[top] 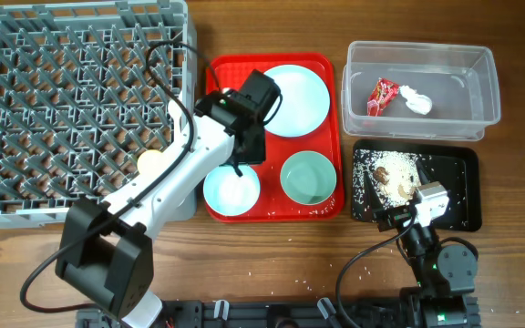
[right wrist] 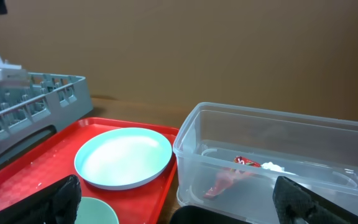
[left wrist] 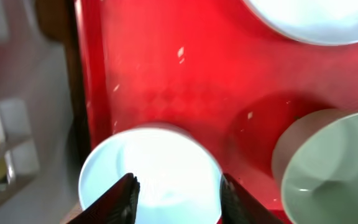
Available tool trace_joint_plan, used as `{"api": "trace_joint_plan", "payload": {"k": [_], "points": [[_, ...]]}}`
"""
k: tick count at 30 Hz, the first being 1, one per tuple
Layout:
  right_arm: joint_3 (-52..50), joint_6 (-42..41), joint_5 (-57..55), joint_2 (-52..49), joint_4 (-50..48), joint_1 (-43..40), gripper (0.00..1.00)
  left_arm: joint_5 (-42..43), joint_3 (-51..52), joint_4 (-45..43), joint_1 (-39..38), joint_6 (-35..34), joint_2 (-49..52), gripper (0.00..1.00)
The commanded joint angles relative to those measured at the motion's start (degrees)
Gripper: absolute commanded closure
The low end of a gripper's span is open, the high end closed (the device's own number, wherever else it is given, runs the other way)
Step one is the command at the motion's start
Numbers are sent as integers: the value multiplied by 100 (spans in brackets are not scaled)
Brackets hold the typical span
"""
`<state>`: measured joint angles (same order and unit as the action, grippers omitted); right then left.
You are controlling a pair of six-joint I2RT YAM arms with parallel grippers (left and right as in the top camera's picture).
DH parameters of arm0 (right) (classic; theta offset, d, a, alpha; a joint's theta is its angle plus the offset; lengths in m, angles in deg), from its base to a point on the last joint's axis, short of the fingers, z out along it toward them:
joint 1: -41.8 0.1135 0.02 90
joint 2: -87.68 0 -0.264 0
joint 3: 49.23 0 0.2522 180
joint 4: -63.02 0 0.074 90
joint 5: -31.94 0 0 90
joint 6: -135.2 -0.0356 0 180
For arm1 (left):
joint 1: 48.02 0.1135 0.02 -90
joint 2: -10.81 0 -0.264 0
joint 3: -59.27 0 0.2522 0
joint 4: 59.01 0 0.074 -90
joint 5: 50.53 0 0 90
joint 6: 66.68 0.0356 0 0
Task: Sort waste into correct bins and load items into the dishwasher rack
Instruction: 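Grasp the light-blue bowl with the left gripper and lift it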
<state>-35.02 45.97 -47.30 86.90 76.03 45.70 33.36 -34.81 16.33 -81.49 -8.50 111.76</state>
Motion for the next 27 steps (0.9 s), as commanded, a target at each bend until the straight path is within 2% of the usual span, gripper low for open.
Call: {"api": "trace_joint_plan", "payload": {"k": [1, 2, 8, 12, 13, 15, 20, 22, 25, 27], "points": [[-15, 68, 92, 50, -26, -22, 0, -686, 323, 638, 46, -957, -140, 57], [-15, 68, 92, 50, -26, -22, 0, -699, 417, 686, 81, -957, -140, 54], [-15, 68, 92, 50, -26, -22, 0, -490, 1097, 590, 118, -984, -140, 53], [-15, 66, 92, 50, -26, -22, 0, -393, 1875, -197, 168, -1003, -140, 50], [-15, 68, 92, 50, -26, -22, 0, -181, 2039, -424, 203, -999, -140, 53], [-15, 68, 92, 50, -26, -22, 0, 48, 2120, -654, 225, -890, -140, 66], [-15, 66, 92, 50, -26, -22, 0, 293, 1862, -721, 219, -717, -428, 70], [-15, 66, 92, 50, -26, -22, 0, 372, 1718, -870, 219, -323, -647, 66], [-15, 68, 92, 50, -26, -22, 0, 219, 1694, -944, 225, -42, -807, 46], [-15, 68, 92, 50, -26, -22, 0, -105, 1698, -901, 225, 13, -796, 43]]}}
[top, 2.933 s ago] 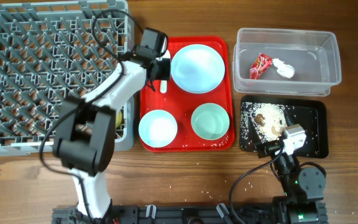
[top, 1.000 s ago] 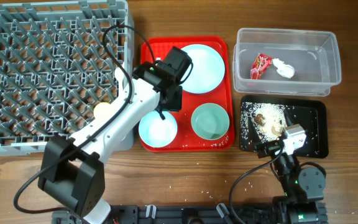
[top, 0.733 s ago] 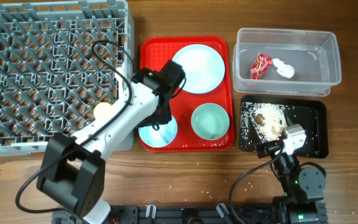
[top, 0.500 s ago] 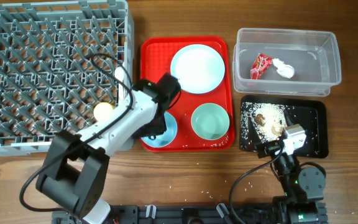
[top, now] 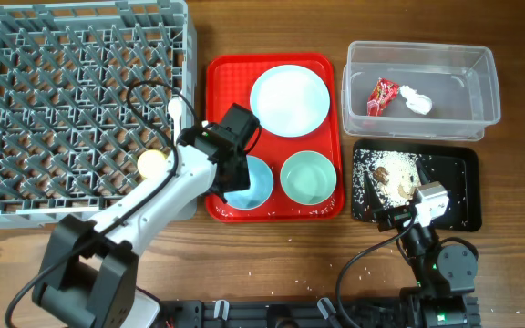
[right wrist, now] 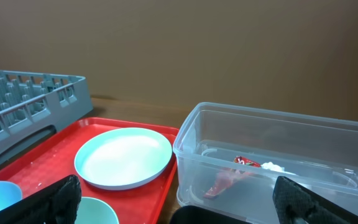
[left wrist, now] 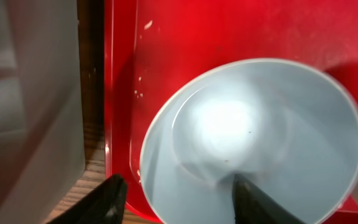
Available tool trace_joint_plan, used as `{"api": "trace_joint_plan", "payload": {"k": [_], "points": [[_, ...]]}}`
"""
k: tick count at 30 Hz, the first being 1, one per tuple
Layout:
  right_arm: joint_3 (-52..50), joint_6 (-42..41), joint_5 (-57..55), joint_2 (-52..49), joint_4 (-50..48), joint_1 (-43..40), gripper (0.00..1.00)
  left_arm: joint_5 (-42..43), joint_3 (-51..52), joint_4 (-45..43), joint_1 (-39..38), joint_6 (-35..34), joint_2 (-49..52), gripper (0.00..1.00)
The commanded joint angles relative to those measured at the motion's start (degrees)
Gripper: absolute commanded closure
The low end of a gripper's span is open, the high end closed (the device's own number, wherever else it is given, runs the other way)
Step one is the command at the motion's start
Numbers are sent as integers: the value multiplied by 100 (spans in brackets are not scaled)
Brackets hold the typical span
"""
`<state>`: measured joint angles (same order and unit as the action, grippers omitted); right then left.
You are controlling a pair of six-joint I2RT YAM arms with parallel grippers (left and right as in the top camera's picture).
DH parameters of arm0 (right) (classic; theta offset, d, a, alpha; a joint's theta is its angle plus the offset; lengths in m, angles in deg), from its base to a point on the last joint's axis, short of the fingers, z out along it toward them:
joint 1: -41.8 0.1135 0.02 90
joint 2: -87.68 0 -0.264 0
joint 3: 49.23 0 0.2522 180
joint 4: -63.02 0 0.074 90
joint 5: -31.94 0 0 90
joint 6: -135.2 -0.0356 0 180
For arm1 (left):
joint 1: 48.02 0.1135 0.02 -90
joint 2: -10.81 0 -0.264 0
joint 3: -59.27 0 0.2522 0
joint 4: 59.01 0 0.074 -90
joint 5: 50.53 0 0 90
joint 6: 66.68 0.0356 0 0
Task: Sort waste into correct bins and load items into the dishwasher rack
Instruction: 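Grasp the light-blue bowl with the left gripper and lift it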
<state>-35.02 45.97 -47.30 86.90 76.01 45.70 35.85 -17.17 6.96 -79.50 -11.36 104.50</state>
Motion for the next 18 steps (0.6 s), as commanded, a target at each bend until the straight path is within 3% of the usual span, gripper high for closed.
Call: {"api": "trace_joint_plan", "payload": {"k": [1, 5, 8, 15, 18], "points": [[-15, 66, 92, 50, -24, -22, 0, -444, -66, 44, 26, 299, -68, 44], [-15, 68, 92, 50, -24, -22, 0, -619, 133, -17, 33, 295, -57, 46], [-15, 68, 90, 50, -24, -22, 0, -597, 387, -417, 245, 297, 50, 62], [-15, 68, 92, 50, -24, -22, 0, -334, 387, -640, 306, 304, 223, 78], [-15, 68, 92, 50, -24, -22, 0, -42, 466, -785, 306, 562, 229, 80]]}}
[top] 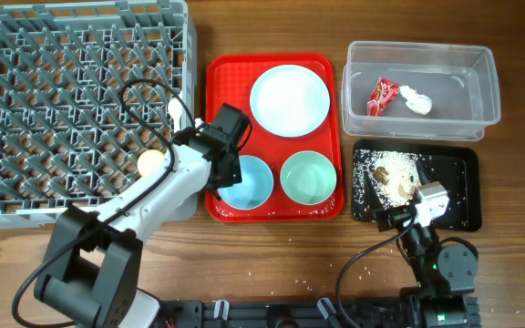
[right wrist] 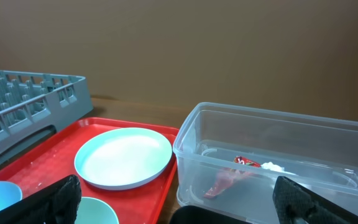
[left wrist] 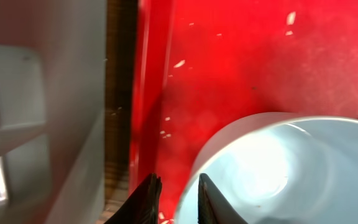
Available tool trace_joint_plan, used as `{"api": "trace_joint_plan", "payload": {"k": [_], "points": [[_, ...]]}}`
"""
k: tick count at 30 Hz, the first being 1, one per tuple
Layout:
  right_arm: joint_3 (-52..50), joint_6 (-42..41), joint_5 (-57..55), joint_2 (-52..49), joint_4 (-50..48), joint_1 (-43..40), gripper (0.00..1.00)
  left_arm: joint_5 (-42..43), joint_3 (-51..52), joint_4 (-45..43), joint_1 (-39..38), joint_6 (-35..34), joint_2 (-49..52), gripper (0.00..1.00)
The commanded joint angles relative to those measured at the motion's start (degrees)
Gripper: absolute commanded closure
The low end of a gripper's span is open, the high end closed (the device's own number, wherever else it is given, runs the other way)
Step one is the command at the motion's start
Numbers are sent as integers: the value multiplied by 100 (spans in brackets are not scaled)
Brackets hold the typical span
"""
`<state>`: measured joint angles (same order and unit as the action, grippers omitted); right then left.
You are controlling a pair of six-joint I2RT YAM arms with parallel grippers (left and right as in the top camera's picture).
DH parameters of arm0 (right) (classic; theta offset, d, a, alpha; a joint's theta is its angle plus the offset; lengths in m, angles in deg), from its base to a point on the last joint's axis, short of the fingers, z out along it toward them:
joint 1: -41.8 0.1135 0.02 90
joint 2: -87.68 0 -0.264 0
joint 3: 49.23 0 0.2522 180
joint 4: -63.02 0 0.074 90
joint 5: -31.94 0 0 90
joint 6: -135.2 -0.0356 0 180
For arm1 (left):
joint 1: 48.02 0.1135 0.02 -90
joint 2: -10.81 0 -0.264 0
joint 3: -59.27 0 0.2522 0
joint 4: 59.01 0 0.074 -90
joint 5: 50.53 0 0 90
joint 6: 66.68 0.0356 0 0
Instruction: Sort waste into correct bins and load items into the dishwasher rack
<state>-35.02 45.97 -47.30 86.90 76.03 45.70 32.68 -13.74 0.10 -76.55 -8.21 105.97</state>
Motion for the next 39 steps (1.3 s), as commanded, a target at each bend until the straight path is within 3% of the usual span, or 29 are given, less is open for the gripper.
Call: {"api": "trace_joint_plan", "payload": {"k": [1, 8, 10, 15, 18, 21, 25, 28, 32, 39], "points": [[-15, 68, 92, 50, -26, -22, 0, 291, 162, -103, 11, 243, 87, 82], [-15, 68, 90, 50, -26, -22, 0, 378, 330, -197, 11, 284, 90, 83], [-15, 68, 92, 50, -26, -22, 0, 376, 385, -256, 13, 286, 90, 95], [-15, 68, 92, 50, -26, -22, 0, 216, -4, 238, 22, 400, -13, 96], [-15, 66, 92, 50, -26, -22, 0, -992, -1307, 1665, 22, 411, -417, 96], [-15, 68, 92, 50, -26, -22, 0, -2286, -2426, 2461, 22, 411, -638, 96], [-15, 68, 92, 50, -26, -22, 0, -4572, -2699, 2603, 46, 177, -588, 96], [-15, 68, 92, 50, -26, -22, 0, -5836, -2695, 2697, 116, -122, -275, 96], [-15, 68, 92, 50, -26, -22, 0, -6470, -2695, 2684, 313, -315, 326, 96], [-15, 70, 92, 50, -26, -22, 0, -6625, -2695, 2656, 813, -509, 1438, 96]]}}
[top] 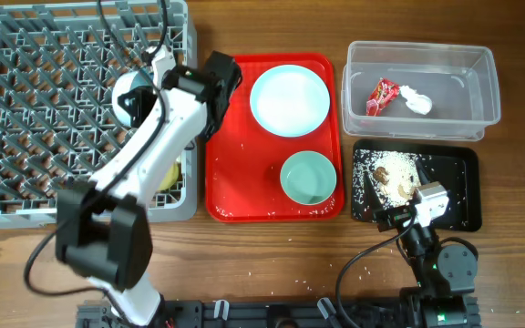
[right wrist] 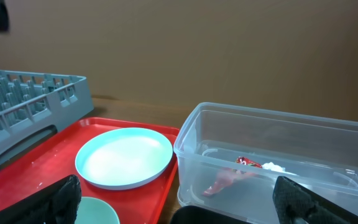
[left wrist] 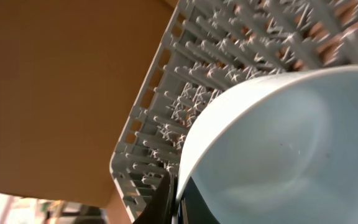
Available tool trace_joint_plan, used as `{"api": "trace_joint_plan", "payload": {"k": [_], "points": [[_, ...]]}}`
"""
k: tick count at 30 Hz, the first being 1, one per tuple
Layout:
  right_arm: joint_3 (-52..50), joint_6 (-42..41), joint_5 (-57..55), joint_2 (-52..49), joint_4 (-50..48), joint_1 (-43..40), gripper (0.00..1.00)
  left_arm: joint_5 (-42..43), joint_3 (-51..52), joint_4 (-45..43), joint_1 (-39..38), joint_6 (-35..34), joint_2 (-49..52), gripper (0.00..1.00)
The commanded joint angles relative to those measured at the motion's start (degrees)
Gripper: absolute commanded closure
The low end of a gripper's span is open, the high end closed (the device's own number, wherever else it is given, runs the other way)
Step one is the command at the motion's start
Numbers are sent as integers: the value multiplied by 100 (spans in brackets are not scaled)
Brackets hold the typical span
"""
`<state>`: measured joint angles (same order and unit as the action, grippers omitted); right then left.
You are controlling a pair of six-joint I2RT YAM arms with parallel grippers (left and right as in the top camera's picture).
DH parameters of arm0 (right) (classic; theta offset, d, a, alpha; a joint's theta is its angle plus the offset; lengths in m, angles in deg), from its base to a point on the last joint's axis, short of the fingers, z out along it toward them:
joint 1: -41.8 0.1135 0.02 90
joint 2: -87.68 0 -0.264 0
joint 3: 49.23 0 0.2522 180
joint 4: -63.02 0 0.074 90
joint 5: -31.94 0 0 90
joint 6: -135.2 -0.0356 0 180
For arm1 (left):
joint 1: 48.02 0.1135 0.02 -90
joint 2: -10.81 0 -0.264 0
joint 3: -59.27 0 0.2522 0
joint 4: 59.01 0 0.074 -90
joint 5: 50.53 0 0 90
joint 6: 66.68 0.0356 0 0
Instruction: Sort waste into correct bins and load items into the dishwasher rack
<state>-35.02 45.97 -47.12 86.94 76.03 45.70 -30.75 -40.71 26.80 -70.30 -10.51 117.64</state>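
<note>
My left gripper (top: 146, 87) is shut on the rim of a light blue bowl (top: 128, 98), held tilted on edge over the right part of the grey dishwasher rack (top: 25, 109). In the left wrist view the bowl (left wrist: 272, 149) fills the right side, with the fingers (left wrist: 166, 199) pinching its rim and the rack (left wrist: 216, 68) behind. On the red tray (top: 235, 182) lie a pale blue plate (top: 288, 100) and a green bowl (top: 310, 178). My right gripper (top: 406, 211) rests open at the black tray (top: 458, 196), holding nothing, its fingers (right wrist: 61, 199) wide apart.
A clear bin (top: 481, 68) at the back right holds a red wrapper (top: 381, 95) and a white tissue (top: 416, 98). The black tray carries food scraps (top: 392, 173). A yellow item (top: 172, 171) sits in the rack's near right corner. Crumbs dot the table front.
My left gripper has gone from the red tray's near left corner to over the rack, and the light blue bowl has left the tray with it. The right arm is unchanged.
My left gripper was open above the light blue bowl on the red tray. Later it was lower, its fingers astride the bowl's left rim, then nearly shut on that rim. Now the bowl is held over the rack. The right arm stayed put.
</note>
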Motion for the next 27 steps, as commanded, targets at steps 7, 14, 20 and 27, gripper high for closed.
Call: {"api": "trace_joint_plan", "payload": {"k": [7, 14, 20, 27], "points": [[-15, 68, 74, 46, -26, -22, 0, -232, 2, -146, 225, -315, 691, 96], [-15, 66, 72, 46, -26, -22, 0, -763, 0, -50, 232, -308, 750, 96], [-15, 68, 74, 46, -26, -22, 0, -605, 0, -20, 227, -308, 752, 96], [-15, 68, 74, 46, -26, -22, 0, 278, 0, -173, -256, -306, 752, 82]]}}
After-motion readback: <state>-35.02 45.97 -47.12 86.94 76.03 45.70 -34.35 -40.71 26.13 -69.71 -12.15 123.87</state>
